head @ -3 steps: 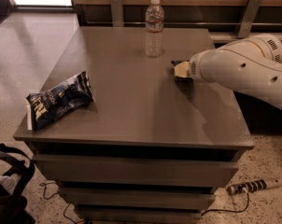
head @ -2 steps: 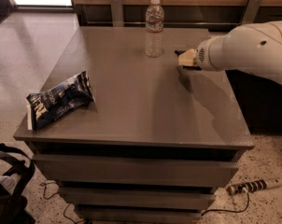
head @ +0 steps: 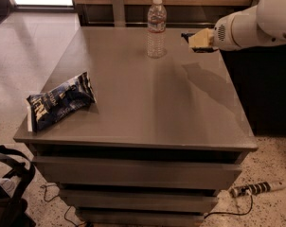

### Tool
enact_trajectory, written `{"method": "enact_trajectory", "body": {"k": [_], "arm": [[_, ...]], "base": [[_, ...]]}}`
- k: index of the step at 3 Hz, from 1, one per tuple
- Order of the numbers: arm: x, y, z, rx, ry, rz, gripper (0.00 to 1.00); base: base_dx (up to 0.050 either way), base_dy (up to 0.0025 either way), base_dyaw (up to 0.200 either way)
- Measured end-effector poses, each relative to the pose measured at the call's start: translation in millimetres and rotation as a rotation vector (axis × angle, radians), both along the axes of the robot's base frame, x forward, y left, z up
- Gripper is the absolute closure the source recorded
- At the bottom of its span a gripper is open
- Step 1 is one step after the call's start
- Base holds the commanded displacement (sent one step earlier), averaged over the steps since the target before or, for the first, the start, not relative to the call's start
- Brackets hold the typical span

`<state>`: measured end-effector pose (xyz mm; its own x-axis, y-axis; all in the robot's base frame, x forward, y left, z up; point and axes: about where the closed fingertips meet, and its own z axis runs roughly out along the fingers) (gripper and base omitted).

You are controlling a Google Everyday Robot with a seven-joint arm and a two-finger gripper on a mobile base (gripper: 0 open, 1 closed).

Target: Pick rxbar blueberry

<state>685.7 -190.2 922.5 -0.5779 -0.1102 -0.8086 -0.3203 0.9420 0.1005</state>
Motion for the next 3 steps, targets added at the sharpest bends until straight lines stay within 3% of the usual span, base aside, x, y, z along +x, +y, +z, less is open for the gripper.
{"method": "enact_trajectory", "body": {"k": [1,3], "arm": [[1.4,-7.0,25.7,0.013,-0.023,0.064,1.0],[-11.8,-15.7,66.5,0.025,-0.081,0.122,1.0]], "base": [[0.0,0.0,0.0],[0.0,0.0,0.0]]}}
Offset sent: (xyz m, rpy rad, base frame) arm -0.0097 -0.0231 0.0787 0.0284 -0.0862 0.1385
